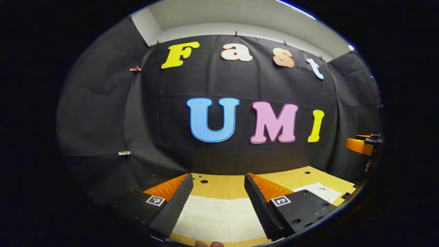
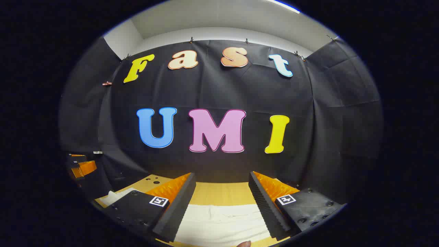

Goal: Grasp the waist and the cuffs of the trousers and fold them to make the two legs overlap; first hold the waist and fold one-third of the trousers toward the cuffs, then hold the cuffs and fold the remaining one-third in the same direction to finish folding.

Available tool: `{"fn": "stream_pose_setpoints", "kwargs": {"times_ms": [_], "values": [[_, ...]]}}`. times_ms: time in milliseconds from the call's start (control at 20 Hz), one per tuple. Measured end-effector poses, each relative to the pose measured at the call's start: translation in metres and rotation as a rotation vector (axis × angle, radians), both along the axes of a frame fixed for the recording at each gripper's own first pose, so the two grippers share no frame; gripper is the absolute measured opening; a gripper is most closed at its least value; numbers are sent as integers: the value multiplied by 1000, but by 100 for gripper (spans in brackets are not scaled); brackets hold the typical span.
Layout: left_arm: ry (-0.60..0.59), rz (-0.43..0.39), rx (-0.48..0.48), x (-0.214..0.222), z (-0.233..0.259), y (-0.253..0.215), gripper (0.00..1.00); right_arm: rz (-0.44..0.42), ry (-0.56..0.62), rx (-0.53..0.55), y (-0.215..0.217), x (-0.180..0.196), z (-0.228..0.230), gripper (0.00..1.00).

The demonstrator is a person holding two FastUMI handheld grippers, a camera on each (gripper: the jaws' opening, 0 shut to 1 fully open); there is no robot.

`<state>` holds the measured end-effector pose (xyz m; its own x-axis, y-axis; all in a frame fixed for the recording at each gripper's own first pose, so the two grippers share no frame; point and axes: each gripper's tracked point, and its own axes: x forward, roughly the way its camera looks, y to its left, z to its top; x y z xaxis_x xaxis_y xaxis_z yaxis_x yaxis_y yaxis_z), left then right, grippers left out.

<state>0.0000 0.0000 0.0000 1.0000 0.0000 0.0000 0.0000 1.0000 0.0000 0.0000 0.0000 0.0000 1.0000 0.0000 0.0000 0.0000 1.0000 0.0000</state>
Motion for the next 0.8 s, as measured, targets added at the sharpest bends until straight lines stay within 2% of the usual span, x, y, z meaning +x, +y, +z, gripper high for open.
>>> {"fn": "stream_pose_setpoints", "kwargs": {"times_ms": [250, 800], "values": [[-4, -5, 2, -1, 1, 5, 96, 24, 26, -35, 5, -1, -6, 98], [7, 10, -6, 3, -4, 7, 96, 21, 61, -50, 0, 4, -12, 97]]}}
